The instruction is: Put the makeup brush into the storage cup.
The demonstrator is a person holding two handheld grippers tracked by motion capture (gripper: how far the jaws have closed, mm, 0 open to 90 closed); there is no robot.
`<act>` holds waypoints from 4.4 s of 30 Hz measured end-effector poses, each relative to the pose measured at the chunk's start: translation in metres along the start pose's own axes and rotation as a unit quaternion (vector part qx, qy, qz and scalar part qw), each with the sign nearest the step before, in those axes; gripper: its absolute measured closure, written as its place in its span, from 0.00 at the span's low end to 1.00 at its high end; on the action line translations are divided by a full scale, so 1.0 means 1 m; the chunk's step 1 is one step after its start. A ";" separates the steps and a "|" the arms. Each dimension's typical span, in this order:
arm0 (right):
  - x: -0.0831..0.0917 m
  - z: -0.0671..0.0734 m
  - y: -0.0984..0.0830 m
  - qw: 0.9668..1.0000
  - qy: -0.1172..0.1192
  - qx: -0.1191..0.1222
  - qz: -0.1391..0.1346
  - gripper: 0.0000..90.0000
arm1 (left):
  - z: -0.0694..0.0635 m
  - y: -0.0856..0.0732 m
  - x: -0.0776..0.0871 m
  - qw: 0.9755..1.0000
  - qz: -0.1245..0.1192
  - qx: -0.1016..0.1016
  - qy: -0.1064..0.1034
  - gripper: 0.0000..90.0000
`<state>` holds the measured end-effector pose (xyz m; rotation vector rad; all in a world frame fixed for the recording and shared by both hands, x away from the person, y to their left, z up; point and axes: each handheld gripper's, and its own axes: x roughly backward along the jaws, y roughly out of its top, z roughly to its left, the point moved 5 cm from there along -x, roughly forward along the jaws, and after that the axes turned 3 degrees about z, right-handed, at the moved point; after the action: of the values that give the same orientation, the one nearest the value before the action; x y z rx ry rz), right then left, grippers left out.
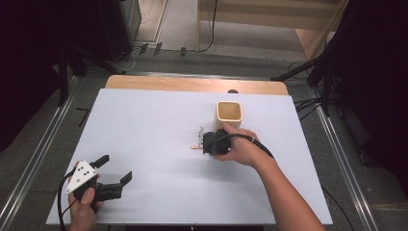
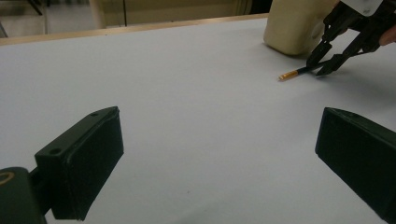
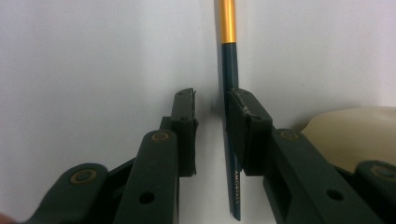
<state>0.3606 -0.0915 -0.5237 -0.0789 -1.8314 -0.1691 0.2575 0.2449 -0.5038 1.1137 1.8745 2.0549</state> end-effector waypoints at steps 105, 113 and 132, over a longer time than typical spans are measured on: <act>0.125 -0.061 -0.040 0.819 -0.058 -0.273 -0.502 0.94 | -0.003 -0.001 -0.005 1.000 0.004 -0.001 -0.005 0.02; 0.127 -0.072 -0.053 0.790 -0.085 -0.308 -0.524 0.94 | -0.003 -0.001 -0.004 1.000 0.001 0.001 -0.004 0.02; 0.085 -0.075 -0.091 0.755 -0.114 -0.390 -0.515 0.94 | -0.006 -0.001 -0.006 1.000 0.004 -0.002 -0.005 0.02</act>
<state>0.3966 -0.1962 -0.4293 0.3617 -1.7261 -1.7701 0.2580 0.2371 -0.5070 1.1299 1.8647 2.0521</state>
